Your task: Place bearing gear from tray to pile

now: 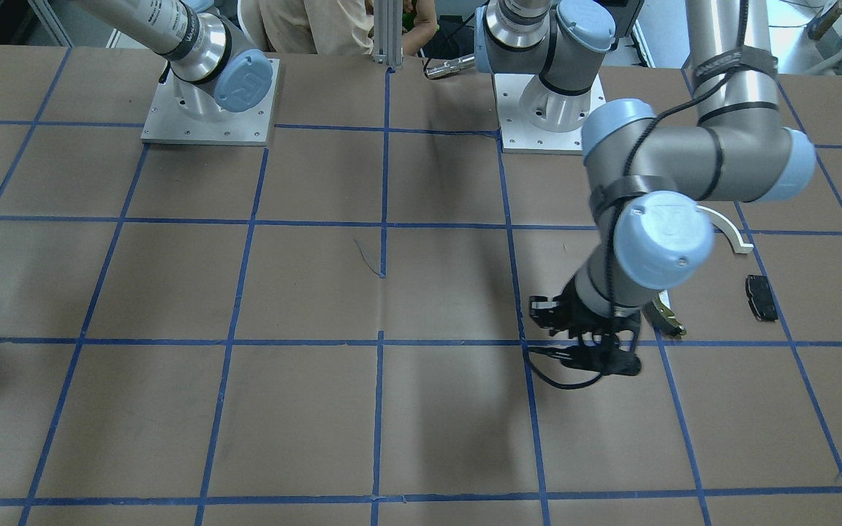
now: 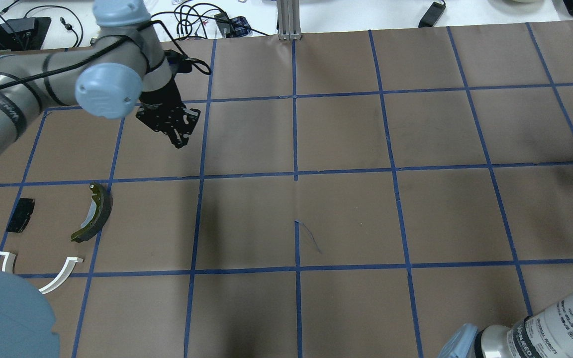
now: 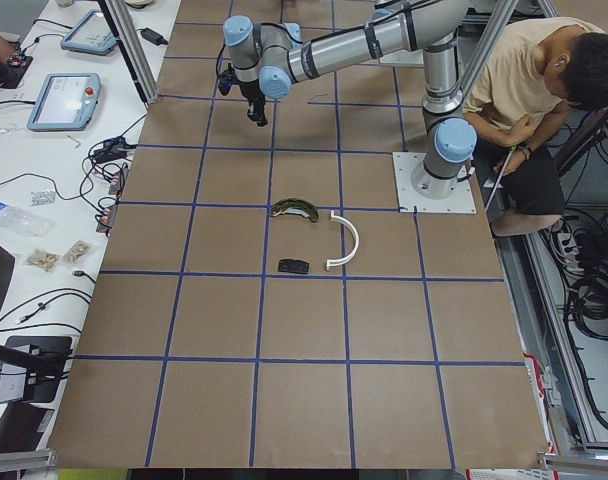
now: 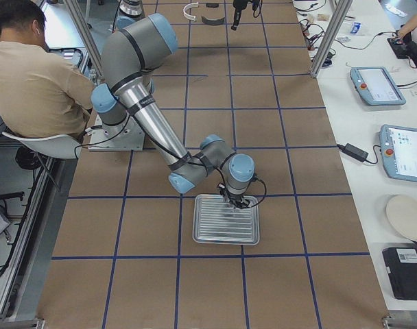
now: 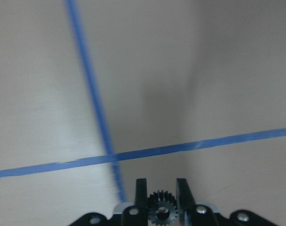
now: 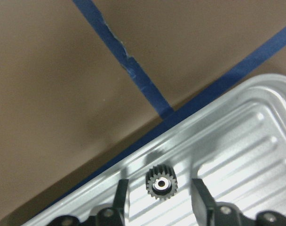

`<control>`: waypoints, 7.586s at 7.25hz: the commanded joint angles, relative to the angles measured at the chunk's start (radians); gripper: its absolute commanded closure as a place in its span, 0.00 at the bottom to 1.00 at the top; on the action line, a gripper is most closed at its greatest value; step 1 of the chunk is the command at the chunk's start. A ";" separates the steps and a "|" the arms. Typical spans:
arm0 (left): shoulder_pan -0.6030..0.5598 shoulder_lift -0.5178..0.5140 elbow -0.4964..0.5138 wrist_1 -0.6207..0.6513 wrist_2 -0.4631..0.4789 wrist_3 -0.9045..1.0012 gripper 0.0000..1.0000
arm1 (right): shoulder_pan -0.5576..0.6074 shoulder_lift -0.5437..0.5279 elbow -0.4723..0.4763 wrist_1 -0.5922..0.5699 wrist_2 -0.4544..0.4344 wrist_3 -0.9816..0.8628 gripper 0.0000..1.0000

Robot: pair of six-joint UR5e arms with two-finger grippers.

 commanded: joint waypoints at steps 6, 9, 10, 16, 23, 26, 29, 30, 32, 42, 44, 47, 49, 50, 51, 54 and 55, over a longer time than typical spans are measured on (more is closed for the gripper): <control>0.437 0.018 -0.183 0.149 0.127 0.385 1.00 | 0.004 -0.005 0.001 0.006 0.001 0.098 0.83; 0.451 0.015 -0.270 0.240 0.124 0.403 1.00 | 0.016 -0.034 -0.001 0.006 0.006 0.144 1.00; 0.451 0.012 -0.290 0.242 0.125 0.398 1.00 | 0.042 -0.070 -0.001 0.007 0.006 0.207 1.00; 0.470 -0.004 -0.331 0.294 0.130 0.396 0.82 | 0.555 -0.130 0.009 0.016 -0.002 1.046 1.00; 0.450 0.028 -0.284 0.276 0.130 0.390 0.00 | 1.414 -0.088 0.010 0.004 0.004 2.248 0.91; 0.395 0.044 -0.054 0.016 0.064 0.276 0.00 | 1.481 -0.045 0.022 0.006 0.004 2.334 0.13; 0.204 0.054 0.032 -0.047 0.059 0.132 0.00 | 1.270 -0.183 -0.019 0.093 0.003 2.183 0.00; 0.112 0.056 0.029 -0.047 0.032 0.061 0.00 | 1.181 -0.265 -0.034 0.183 0.004 2.078 0.00; -0.072 0.036 0.020 -0.019 -0.007 -0.150 0.00 | 1.060 -0.417 -0.059 0.353 0.013 1.998 0.00; -0.319 0.005 -0.334 0.345 -0.054 -0.334 0.06 | 0.838 -0.539 -0.110 0.564 0.021 1.870 0.00; -0.329 -0.010 -0.334 0.351 -0.054 -0.334 0.14 | 0.834 -0.551 -0.108 0.614 0.007 1.863 0.00; -0.334 -0.019 -0.337 0.351 -0.054 -0.334 0.17 | 0.838 -0.559 -0.108 0.618 0.006 1.807 0.00; -0.333 -0.024 -0.346 0.351 -0.053 -0.334 0.22 | 0.838 -0.562 -0.102 0.618 0.006 1.800 0.00; -0.334 -0.024 -0.348 0.351 -0.053 -0.334 0.24 | 0.838 -0.562 -0.096 0.616 0.009 1.800 0.00; -0.334 -0.027 -0.350 0.351 -0.054 -0.334 0.25 | 0.838 -0.564 -0.087 0.612 0.015 1.801 0.00; -0.333 -0.035 -0.347 0.351 -0.053 -0.334 0.59 | 0.840 -0.573 -0.083 0.609 0.018 1.800 0.00; -0.333 -0.038 -0.345 0.351 -0.054 -0.335 0.87 | 0.838 -0.573 -0.083 0.607 0.018 1.800 0.00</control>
